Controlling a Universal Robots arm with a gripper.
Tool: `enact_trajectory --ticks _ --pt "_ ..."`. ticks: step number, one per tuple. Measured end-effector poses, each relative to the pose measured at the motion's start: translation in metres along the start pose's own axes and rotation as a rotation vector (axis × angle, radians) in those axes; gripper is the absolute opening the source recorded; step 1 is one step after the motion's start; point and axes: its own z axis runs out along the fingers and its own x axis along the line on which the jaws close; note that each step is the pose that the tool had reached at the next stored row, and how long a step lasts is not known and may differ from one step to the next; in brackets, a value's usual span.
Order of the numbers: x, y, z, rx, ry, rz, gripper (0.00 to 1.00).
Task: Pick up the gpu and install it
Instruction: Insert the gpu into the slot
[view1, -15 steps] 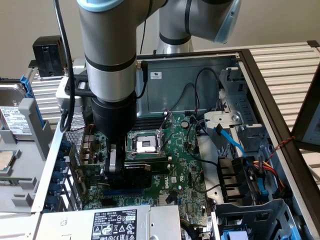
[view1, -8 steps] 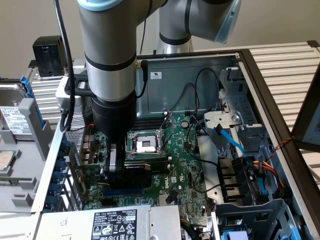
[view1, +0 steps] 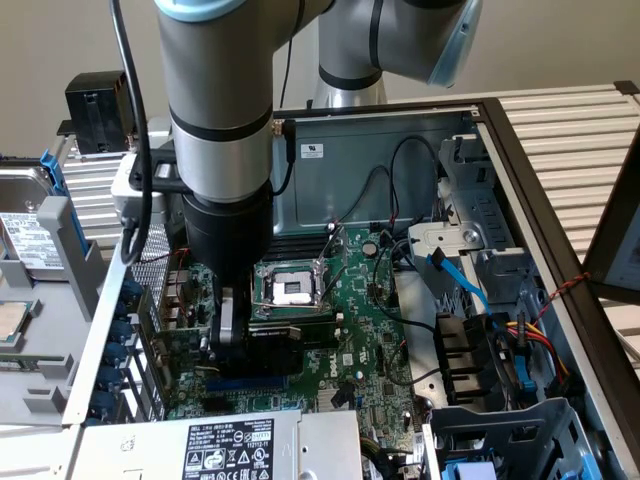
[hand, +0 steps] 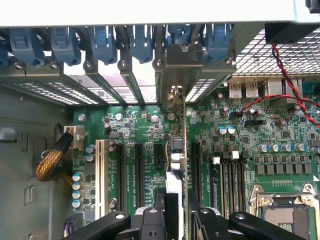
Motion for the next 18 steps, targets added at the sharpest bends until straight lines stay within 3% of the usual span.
enact_trajectory --ticks 18 --pt "-0.0007 -0.0002 0.0026 0.0000 0.0001 0.000 0.27"
